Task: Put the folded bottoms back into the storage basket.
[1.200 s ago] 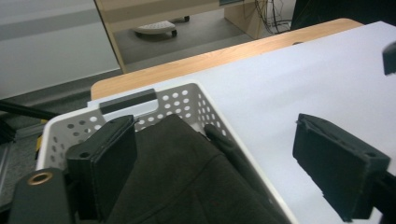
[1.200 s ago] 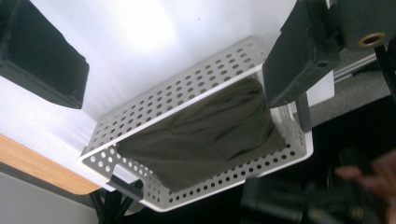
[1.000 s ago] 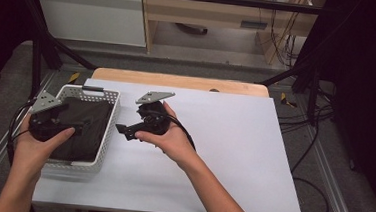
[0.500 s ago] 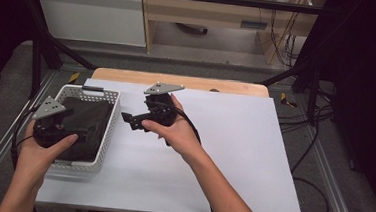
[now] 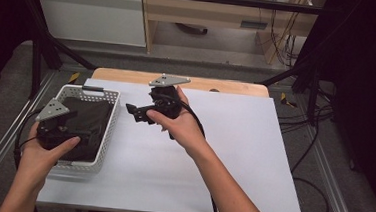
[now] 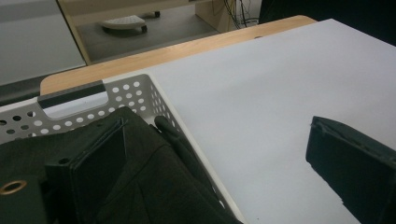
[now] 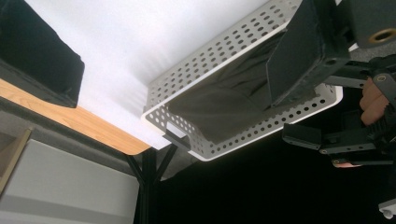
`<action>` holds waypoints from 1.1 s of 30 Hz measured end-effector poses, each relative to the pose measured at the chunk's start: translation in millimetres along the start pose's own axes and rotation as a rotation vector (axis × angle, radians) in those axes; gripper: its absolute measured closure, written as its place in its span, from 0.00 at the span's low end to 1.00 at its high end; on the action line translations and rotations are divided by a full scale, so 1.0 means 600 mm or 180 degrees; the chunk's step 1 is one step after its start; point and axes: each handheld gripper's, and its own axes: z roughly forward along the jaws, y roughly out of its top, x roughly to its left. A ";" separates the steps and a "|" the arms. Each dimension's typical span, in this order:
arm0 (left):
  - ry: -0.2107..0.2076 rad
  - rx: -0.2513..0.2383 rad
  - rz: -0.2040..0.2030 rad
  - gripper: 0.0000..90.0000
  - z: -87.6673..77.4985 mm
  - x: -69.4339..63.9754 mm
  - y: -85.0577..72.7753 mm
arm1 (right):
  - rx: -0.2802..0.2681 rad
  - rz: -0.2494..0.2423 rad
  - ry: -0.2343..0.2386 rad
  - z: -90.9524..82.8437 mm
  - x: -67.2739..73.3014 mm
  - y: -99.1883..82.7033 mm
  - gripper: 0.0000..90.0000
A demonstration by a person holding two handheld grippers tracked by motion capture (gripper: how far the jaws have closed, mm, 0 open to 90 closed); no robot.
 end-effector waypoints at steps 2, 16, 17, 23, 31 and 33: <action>-0.0008 0.0021 -0.0001 0.06 0.001 0.000 -0.001 | 0.0003 -0.0028 0.0008 -0.006 -0.004 0.001 0.05; -0.0074 0.0065 -0.0045 0.06 -0.002 0.005 -0.009 | -0.0038 0.0044 -0.0241 -0.072 -0.054 -0.003 0.05; -0.0080 0.0069 -0.0047 0.06 -0.002 0.005 -0.009 | -0.0041 0.0037 -0.0266 -0.078 -0.059 -0.003 0.05; -0.0090 0.0079 -0.0054 0.06 -0.001 0.005 -0.012 | -0.0083 0.0064 -0.0422 -0.108 -0.084 -0.004 0.05; -0.0103 0.0086 -0.0079 0.06 0.001 0.009 -0.016 | -0.0110 0.0125 -0.0556 -0.145 -0.111 -0.014 0.05; -0.0106 0.0089 -0.0088 0.06 0.001 0.010 -0.017 | -0.0107 0.0135 -0.0586 -0.154 -0.117 -0.016 0.05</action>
